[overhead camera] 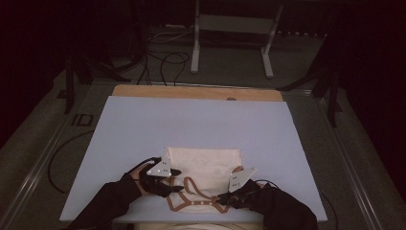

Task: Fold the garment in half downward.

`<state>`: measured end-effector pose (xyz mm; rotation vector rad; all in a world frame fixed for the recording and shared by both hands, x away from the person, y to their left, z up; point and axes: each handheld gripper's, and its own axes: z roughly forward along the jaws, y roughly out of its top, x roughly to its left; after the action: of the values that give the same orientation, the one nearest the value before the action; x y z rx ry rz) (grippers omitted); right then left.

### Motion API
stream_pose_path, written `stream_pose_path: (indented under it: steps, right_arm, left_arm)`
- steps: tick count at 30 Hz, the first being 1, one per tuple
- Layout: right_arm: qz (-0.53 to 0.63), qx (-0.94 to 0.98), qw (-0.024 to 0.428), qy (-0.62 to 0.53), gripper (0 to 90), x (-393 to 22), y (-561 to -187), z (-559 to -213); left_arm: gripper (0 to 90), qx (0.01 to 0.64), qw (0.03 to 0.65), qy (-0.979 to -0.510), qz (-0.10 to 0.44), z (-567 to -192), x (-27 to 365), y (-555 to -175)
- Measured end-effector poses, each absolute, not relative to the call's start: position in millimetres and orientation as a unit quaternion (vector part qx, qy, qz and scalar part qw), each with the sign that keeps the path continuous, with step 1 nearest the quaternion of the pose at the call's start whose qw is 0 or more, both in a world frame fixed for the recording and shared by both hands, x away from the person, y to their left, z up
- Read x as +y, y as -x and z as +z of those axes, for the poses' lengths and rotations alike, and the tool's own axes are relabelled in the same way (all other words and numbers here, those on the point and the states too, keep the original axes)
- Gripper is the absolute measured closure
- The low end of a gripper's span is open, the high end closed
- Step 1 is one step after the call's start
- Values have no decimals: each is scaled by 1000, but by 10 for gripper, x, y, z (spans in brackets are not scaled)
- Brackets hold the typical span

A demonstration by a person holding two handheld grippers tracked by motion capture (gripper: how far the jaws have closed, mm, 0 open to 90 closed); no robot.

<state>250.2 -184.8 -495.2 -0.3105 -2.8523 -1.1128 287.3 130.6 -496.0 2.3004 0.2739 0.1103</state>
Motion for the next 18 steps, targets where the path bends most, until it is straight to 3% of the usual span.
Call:
stream_pose_path:
  steps: [5, 10, 11, 15, 18]
  right_arm:
    - [-363, -926, 32, 100, 829, -1849, -2503, -4952]
    - [-361, -927, 32, 99, 829, -1845, -2502, -4958]
    - [-364, -925, 31, 101, 829, -1845, -2502, -4959]
    - [-366, -925, 31, 103, 829, -1855, -2505, -4946]
    - [-369, -924, 27, 101, 829, -1859, -2490, -4929]
  left_arm:
    - [419, 131, 399, -907, 5, -4980, 1386, -3055]
    - [482, 111, 392, -913, -29, -5005, 1334, -3066]
    - [515, 110, 393, -912, -29, -5005, 1323, -3055]
    - [805, 76, 386, -918, -44, -4984, 1292, -2977]
    - [863, 62, 391, -917, -43, -4948, 1318, -2893]
